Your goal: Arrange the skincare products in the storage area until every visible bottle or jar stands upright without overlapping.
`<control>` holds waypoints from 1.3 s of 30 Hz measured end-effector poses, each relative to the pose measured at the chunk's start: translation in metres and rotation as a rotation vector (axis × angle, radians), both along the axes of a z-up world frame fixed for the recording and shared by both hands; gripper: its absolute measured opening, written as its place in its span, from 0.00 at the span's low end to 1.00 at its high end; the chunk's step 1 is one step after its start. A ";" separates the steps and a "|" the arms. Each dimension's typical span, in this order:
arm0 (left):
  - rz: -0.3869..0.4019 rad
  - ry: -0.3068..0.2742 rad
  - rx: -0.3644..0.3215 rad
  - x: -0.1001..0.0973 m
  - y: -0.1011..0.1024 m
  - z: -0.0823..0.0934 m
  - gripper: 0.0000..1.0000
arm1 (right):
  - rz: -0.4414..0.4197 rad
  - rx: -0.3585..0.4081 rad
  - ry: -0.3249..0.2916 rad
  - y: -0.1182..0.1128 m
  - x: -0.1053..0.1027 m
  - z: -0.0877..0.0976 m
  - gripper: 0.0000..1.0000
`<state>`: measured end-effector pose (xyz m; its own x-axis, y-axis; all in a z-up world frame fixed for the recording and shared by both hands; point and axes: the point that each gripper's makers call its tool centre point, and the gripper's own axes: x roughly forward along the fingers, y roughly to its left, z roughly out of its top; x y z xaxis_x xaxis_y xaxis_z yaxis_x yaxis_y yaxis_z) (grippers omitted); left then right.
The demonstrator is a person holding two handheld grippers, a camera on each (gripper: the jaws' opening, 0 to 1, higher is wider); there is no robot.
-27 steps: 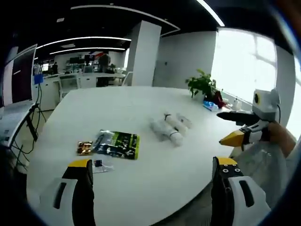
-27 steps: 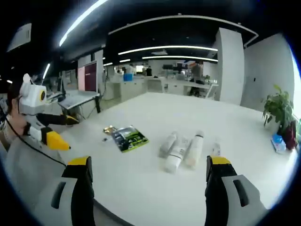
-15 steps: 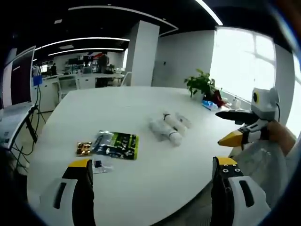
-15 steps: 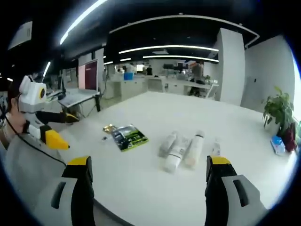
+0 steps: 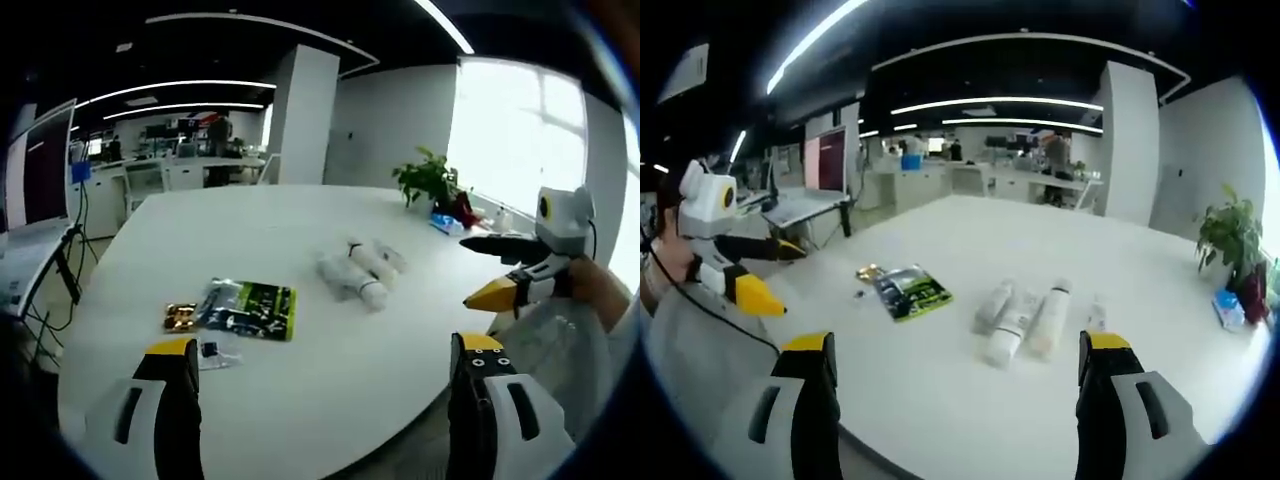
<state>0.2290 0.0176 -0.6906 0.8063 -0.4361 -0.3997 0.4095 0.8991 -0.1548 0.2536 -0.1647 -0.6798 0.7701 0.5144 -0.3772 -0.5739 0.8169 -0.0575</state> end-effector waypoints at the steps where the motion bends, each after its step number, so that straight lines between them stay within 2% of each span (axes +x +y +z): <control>1: -0.009 0.002 0.000 0.000 -0.002 0.000 0.98 | -0.003 -0.004 -0.004 -0.001 0.000 0.000 1.00; 5: -0.034 0.007 0.007 -0.002 -0.007 -0.002 0.98 | -0.018 -0.006 -0.010 -0.004 0.002 0.002 1.00; 19: -0.041 0.008 0.005 -0.003 -0.008 -0.001 0.98 | -0.003 -0.021 -0.021 -0.001 0.000 0.003 1.00; 23: -0.047 0.015 0.007 -0.004 -0.009 -0.003 0.98 | 0.034 -0.033 -0.049 0.006 -0.003 0.007 1.00; 30: -0.047 0.023 0.011 -0.004 -0.009 -0.005 0.98 | 0.086 -0.064 -0.058 0.015 -0.008 0.005 1.00; 39: -0.054 0.016 0.021 -0.004 -0.010 -0.004 0.98 | 0.027 -0.040 -0.046 0.004 -0.001 0.006 1.00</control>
<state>0.2247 0.0073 -0.6949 0.7749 -0.4707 -0.4219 0.4555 0.8786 -0.1436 0.2526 -0.1609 -0.6740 0.7731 0.5207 -0.3623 -0.5919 0.7976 -0.1166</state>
